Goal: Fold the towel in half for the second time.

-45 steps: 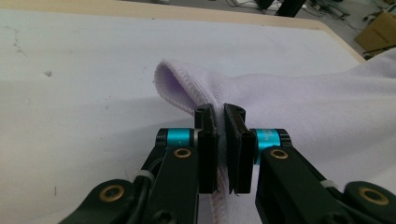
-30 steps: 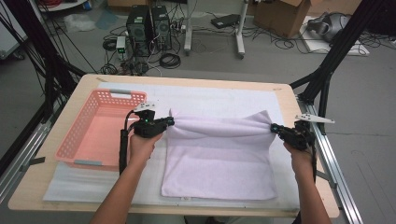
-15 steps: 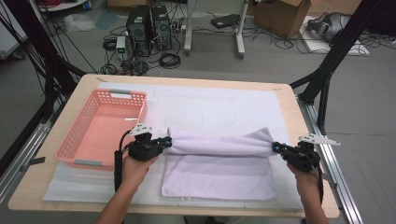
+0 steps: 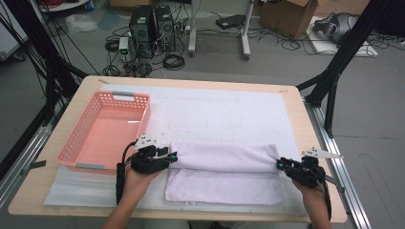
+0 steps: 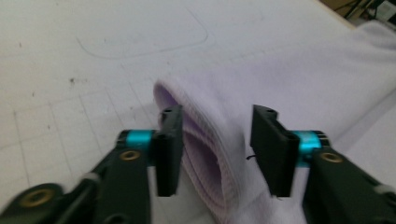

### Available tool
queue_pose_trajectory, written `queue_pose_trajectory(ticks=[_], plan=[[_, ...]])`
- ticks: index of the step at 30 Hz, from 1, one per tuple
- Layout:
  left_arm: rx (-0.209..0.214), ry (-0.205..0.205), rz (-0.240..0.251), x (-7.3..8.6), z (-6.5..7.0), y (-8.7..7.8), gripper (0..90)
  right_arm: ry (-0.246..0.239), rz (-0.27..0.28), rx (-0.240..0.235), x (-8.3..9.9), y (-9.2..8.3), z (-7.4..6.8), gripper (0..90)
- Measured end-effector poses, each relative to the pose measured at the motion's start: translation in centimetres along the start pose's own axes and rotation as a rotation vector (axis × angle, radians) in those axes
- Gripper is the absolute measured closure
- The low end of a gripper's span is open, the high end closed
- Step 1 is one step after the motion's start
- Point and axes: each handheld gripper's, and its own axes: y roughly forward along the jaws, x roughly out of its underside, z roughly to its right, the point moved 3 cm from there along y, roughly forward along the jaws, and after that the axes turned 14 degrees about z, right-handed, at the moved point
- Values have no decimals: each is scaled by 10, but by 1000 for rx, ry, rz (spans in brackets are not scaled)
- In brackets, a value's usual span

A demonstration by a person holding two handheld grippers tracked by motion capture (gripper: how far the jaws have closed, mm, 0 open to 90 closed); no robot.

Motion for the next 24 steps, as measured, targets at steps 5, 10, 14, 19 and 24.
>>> queue_pose_trajectory(ticks=[5, 10, 14, 19, 24], plan=[[-28, -5, -1, -14, -10, 17, 415, 26, 17, 51, -21, 11, 8, 479], [-30, -25, -72, -11, -15, 38, 443, 22, -32, 56, -34, 41, 9, 474], [-23, -9, -94, -5, -14, 40, 764, -2, -75, 36, -34, 59, 9, 772], [17, 13, -30, -10, -6, 24, 833, -35, -40, 20, -32, 47, 4, 854], [57, 20, 10, -2, 0, 3, 830, -34, 34, 16, -26, 19, 2, 856]])
